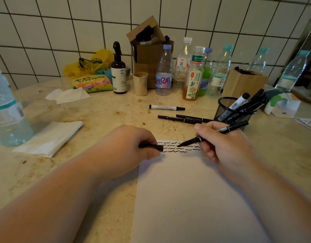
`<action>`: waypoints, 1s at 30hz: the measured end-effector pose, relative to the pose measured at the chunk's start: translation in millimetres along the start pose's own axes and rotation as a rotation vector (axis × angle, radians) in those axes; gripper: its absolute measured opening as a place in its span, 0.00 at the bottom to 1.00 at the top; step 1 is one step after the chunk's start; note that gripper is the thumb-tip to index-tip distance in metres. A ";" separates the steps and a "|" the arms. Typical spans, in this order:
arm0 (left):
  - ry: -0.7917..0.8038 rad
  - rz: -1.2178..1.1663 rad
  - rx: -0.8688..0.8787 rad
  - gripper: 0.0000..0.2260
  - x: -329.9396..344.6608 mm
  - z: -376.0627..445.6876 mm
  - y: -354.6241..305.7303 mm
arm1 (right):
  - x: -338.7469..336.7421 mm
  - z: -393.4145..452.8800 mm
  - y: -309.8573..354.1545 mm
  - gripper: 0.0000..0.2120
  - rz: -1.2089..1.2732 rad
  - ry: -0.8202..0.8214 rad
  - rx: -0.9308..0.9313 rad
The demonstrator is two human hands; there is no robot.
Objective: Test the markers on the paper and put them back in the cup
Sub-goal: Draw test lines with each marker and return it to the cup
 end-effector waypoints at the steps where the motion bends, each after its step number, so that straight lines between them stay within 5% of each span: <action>1: -0.013 -0.028 -0.004 0.03 -2.4 -0.4 -1.3 | 5.3 -1.5 2.8 0.10 0.061 0.039 -0.006; 6: -0.020 -0.082 0.002 0.10 -4.5 -2.5 -6.7 | 14.1 -3.0 3.2 0.13 0.387 0.118 0.065; 13: -0.013 -0.105 0.024 0.09 -2.6 -3.4 -10.2 | 15.7 -4.0 3.6 0.15 0.279 0.153 -0.003; 16: 0.013 -0.115 0.043 0.07 0.4 -4.3 -13.9 | 22.7 -8.7 6.4 0.04 0.248 0.220 0.002; 19: 0.036 -0.077 0.076 0.08 4.8 -5.0 -19.4 | 29.8 -12.8 7.6 0.06 0.211 0.278 -0.001; 30: -0.056 -0.042 0.131 0.06 -5.5 -8.3 -29.2 | 33.4 -16.3 13.9 0.05 0.281 0.250 -0.023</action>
Point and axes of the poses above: each hand's wrist, its own z-axis towards the middle knuckle, its own x-axis out of the palm, y = z × x, the point moved 9 cm from there along z, towards the middle knuckle, and after that the axes turned 2 degrees about -x, right-handed, at the moved point
